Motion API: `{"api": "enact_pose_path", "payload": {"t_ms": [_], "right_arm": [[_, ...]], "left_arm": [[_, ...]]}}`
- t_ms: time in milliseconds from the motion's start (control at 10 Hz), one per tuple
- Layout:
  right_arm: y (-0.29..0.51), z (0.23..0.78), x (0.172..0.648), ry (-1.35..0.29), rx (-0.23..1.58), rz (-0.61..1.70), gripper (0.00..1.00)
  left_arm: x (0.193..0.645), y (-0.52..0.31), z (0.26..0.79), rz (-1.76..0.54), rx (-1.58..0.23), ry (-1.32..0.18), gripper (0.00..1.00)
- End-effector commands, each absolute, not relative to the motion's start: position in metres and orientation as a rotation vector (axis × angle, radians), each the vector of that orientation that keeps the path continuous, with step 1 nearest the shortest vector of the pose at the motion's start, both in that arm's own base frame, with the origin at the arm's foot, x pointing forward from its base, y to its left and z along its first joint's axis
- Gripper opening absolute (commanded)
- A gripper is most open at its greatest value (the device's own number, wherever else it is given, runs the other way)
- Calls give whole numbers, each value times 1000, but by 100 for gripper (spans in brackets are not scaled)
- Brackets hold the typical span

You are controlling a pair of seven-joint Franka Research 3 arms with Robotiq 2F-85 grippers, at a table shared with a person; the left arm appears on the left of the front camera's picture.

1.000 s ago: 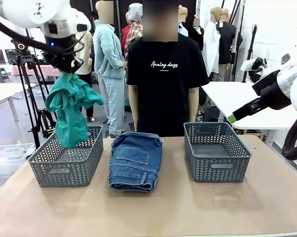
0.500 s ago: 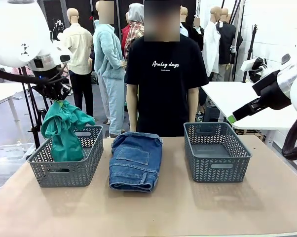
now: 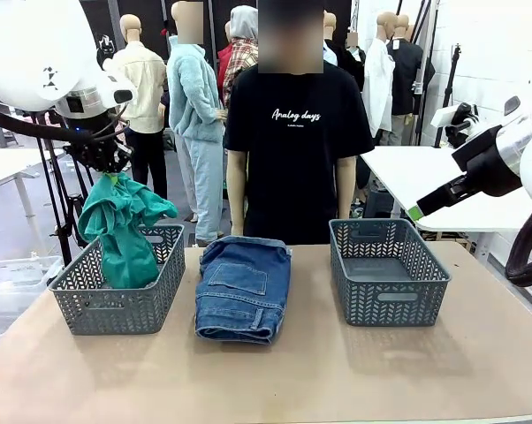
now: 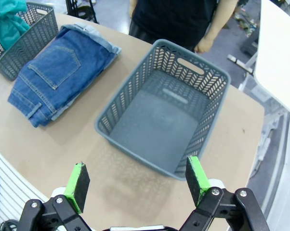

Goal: Sort the tops and bottoms.
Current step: Sort the clothes according to human instructions.

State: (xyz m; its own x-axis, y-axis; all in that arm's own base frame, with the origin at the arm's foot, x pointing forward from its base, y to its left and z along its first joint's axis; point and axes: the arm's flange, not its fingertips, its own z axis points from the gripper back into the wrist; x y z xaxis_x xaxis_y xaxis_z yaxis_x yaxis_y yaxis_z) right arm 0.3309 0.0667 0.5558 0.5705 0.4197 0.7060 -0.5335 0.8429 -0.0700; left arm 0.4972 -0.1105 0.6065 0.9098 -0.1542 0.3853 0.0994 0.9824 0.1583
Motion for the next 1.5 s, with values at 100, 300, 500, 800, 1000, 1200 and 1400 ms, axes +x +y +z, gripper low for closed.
{"api": "enact_pose_path", "payload": {"t_ms": [100, 300, 500, 800, 1000, 1200, 1400], "right_arm": [[67, 555, 331, -782, 171, 561, 100], [67, 555, 331, -782, 171, 561, 100], [67, 555, 331, -782, 171, 561, 100], [67, 555, 331, -782, 171, 561, 100], [67, 555, 331, -782, 171, 561, 100], [67, 555, 331, -782, 171, 561, 100], [67, 555, 331, -782, 171, 561, 100]], "left_arm": [[525, -86, 552, -67, 112, -275, 0], [537, -72, 512, -46, 47, -210, 0], [548, -61, 476, -51, 48, -202, 0], [554, -57, 433, -86, 53, -168, 0], [565, -63, 426, -108, 48, -189, 0], [571, -68, 421, -110, 58, -188, 0], [570, -70, 422, -132, 66, -185, 23]]}}
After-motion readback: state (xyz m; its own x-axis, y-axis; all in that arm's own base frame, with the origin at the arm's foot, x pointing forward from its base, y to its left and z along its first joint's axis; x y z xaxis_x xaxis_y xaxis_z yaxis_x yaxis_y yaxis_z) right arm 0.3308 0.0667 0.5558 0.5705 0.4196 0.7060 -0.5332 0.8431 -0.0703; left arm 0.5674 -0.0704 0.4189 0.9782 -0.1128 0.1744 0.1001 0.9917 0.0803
